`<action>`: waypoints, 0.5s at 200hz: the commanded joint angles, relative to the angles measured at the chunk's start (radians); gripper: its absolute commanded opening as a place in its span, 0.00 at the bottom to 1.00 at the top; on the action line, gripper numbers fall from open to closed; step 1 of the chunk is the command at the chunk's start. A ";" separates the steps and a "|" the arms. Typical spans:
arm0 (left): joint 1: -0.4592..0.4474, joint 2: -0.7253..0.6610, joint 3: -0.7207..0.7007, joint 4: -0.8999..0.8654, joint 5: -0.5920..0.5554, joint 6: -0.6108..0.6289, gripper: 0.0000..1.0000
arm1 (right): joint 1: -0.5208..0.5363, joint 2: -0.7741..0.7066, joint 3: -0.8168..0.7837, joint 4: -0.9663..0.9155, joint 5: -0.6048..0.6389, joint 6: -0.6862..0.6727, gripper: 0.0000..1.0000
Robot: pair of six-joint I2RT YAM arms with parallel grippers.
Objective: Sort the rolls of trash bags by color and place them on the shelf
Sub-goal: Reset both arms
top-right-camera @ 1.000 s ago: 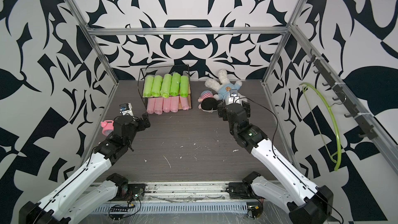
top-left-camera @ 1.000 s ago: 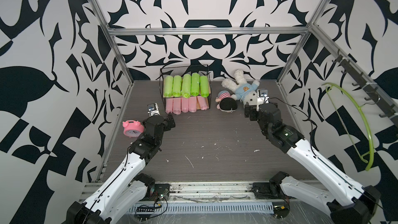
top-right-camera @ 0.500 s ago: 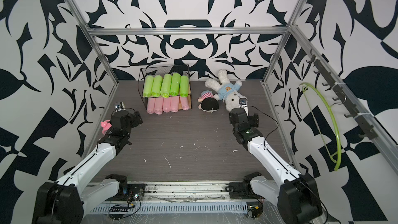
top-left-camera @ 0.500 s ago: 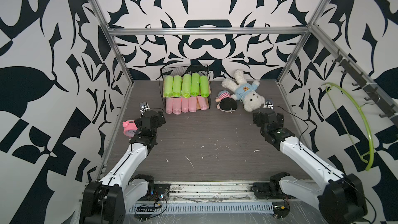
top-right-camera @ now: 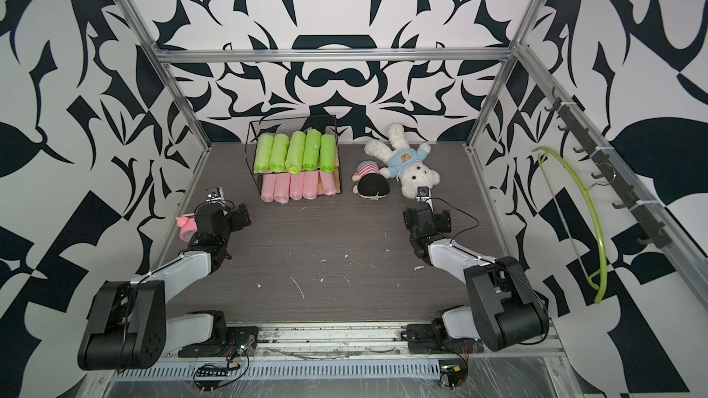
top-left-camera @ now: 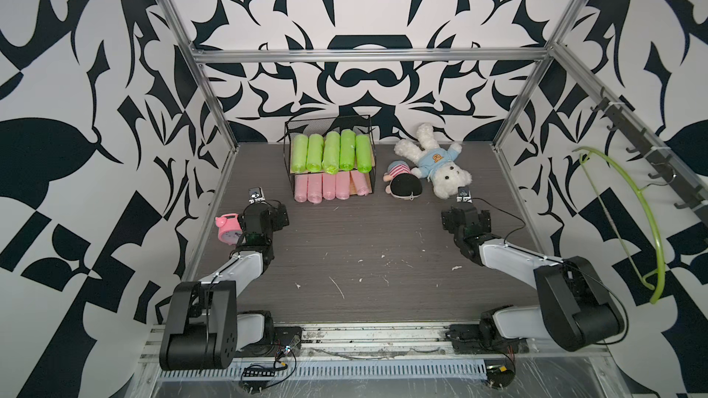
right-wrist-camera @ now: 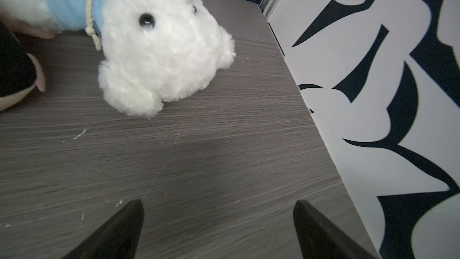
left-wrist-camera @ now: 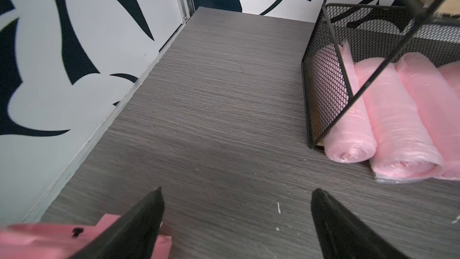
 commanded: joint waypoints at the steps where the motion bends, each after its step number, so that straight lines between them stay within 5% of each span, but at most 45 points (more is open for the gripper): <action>1: 0.004 0.083 -0.033 0.225 0.089 0.031 1.00 | -0.006 0.027 -0.040 0.220 -0.045 -0.022 1.00; 47: 0.009 0.252 -0.054 0.439 0.149 0.043 1.00 | -0.029 0.062 -0.142 0.508 -0.155 -0.109 1.00; 71: 0.009 0.237 -0.043 0.390 0.152 0.041 1.00 | -0.077 0.148 -0.197 0.688 -0.215 -0.083 1.00; 100: 0.009 0.238 -0.042 0.389 0.154 0.043 1.00 | -0.135 0.169 -0.200 0.690 -0.288 -0.037 1.00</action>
